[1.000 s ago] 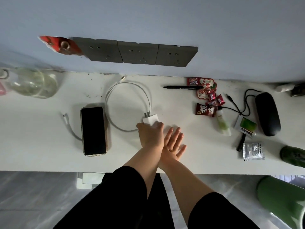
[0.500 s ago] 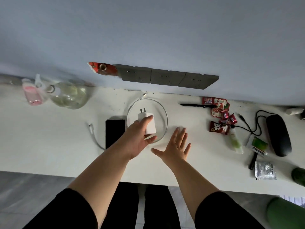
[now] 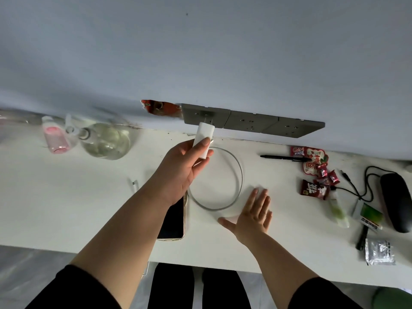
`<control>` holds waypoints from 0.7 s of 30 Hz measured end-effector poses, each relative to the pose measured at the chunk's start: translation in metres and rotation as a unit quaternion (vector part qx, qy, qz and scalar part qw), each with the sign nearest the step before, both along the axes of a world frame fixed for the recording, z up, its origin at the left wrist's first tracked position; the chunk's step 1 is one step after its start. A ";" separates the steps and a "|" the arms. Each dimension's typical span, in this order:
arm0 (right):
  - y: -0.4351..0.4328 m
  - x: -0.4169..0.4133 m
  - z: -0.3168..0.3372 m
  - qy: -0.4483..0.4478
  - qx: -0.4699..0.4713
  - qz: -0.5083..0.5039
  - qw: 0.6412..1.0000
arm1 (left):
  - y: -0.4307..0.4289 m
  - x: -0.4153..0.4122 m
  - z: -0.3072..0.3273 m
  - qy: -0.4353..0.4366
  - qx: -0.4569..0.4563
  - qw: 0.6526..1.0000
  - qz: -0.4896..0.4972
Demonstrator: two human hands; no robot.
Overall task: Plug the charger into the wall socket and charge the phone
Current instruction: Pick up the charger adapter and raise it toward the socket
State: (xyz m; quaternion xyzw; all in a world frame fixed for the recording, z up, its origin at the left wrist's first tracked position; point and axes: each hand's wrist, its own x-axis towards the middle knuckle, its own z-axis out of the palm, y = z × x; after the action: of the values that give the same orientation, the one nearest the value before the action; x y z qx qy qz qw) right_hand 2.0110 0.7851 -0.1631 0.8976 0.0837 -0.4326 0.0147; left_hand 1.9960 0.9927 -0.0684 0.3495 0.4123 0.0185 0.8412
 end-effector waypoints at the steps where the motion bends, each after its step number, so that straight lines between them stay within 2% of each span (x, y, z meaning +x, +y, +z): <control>1: 0.001 0.001 0.000 0.001 0.000 0.000 1.000 | 0.001 0.000 0.000 -0.009 0.000 1.000 0.010; 13: 0.002 0.001 0.001 0.012 -0.004 -0.001 1.000 | -0.003 0.002 0.007 0.014 0.034 0.999 0.027; 21: 0.002 0.000 0.000 0.014 -0.007 -0.006 1.000 | -0.003 -0.001 0.011 0.021 0.025 0.998 0.046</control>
State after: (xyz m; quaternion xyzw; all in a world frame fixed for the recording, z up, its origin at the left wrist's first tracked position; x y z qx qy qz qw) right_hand 2.0115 0.7874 -0.1634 0.8917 0.0754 -0.4460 0.0168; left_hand 1.9948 0.9897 -0.0574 0.3512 0.4452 0.0603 0.8215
